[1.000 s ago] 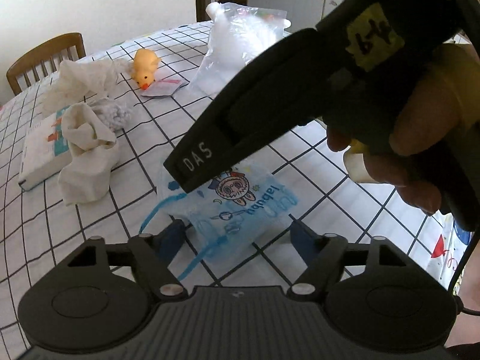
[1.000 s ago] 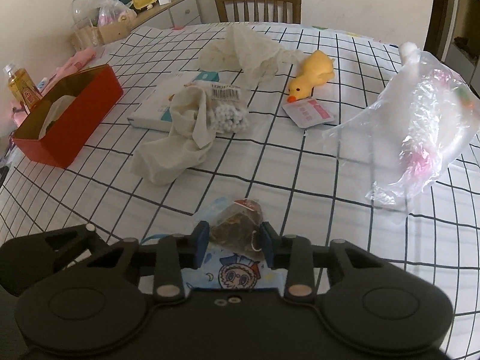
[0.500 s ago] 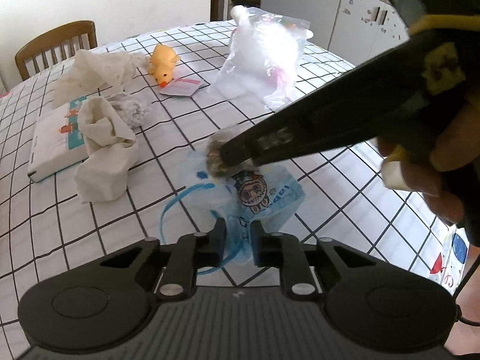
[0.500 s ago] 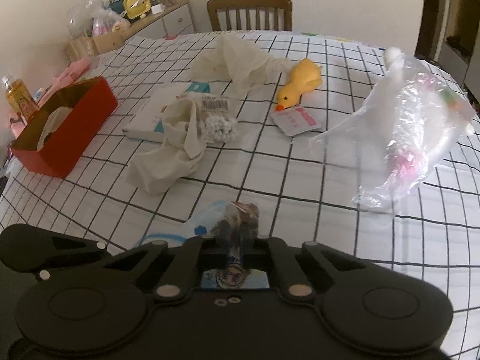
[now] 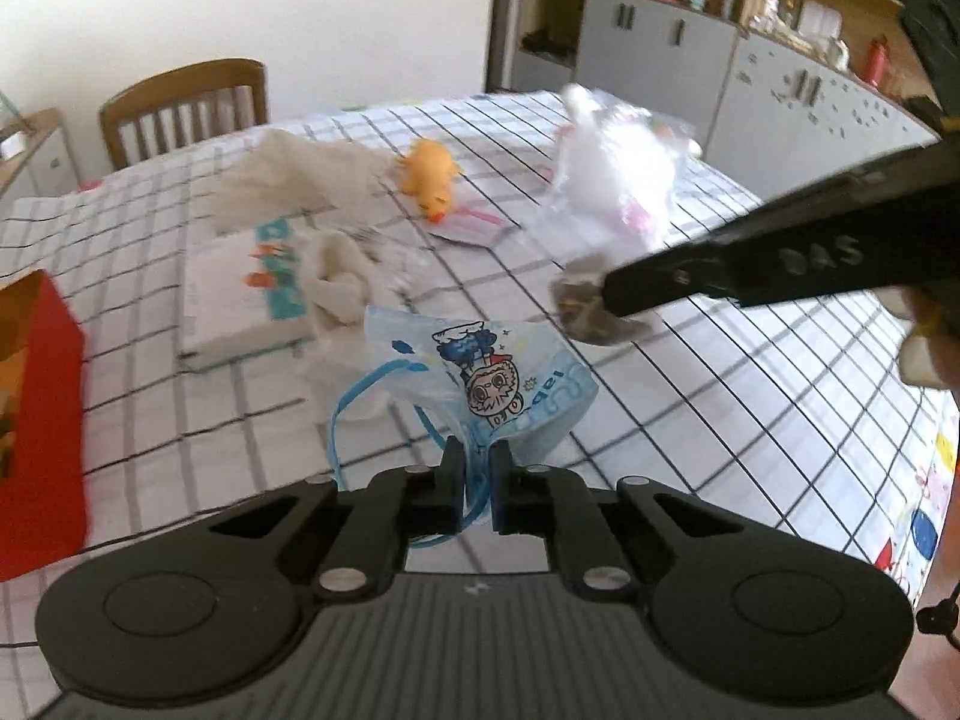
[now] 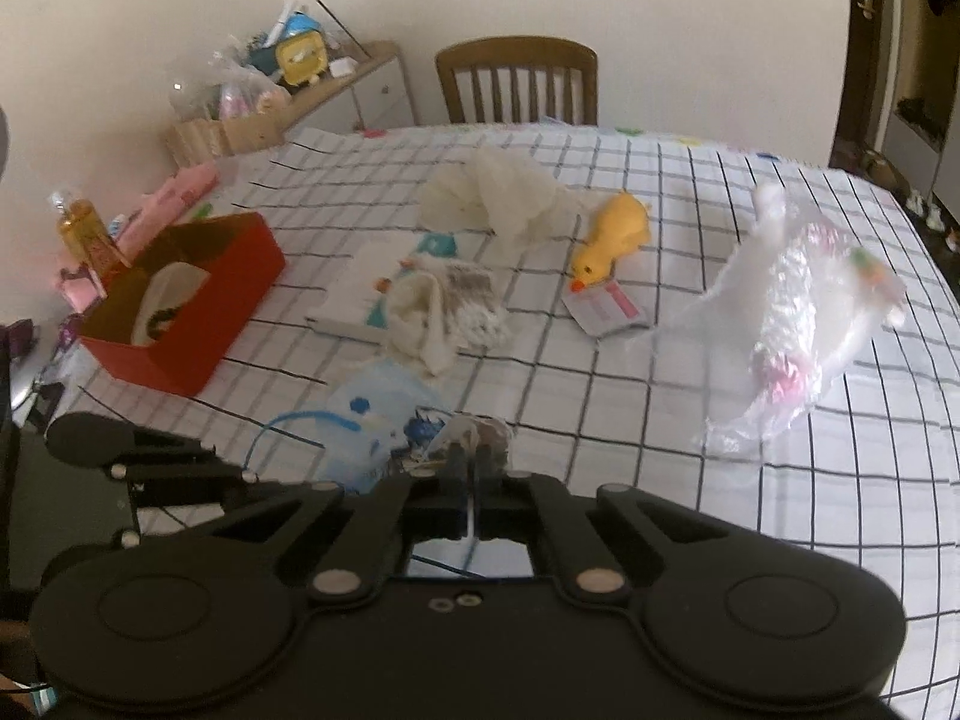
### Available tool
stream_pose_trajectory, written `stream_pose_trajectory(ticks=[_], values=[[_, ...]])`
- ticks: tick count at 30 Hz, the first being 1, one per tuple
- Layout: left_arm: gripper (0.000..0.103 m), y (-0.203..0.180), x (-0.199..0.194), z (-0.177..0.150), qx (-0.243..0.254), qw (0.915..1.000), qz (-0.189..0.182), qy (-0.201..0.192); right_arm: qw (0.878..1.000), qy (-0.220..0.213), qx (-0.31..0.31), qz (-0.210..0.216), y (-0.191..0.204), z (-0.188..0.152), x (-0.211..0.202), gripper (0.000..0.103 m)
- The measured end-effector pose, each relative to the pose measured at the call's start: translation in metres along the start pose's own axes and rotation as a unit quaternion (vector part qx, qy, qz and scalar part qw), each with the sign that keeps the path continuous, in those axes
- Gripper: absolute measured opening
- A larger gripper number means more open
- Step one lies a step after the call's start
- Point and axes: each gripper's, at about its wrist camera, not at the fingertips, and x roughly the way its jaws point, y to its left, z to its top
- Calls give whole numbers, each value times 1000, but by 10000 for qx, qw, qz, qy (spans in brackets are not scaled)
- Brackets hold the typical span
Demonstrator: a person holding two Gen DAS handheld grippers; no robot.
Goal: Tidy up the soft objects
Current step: 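Carry the face mask and brown packet with both tools over the tin box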
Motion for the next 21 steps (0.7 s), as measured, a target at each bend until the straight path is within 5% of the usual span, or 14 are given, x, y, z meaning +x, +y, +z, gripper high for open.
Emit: stream_pose_trajectory(ticks=[21], values=[[8, 111, -104, 7, -571, 9873, 1243, -807, 9884, -590, -1098, 873, 118, 63, -3, 1]])
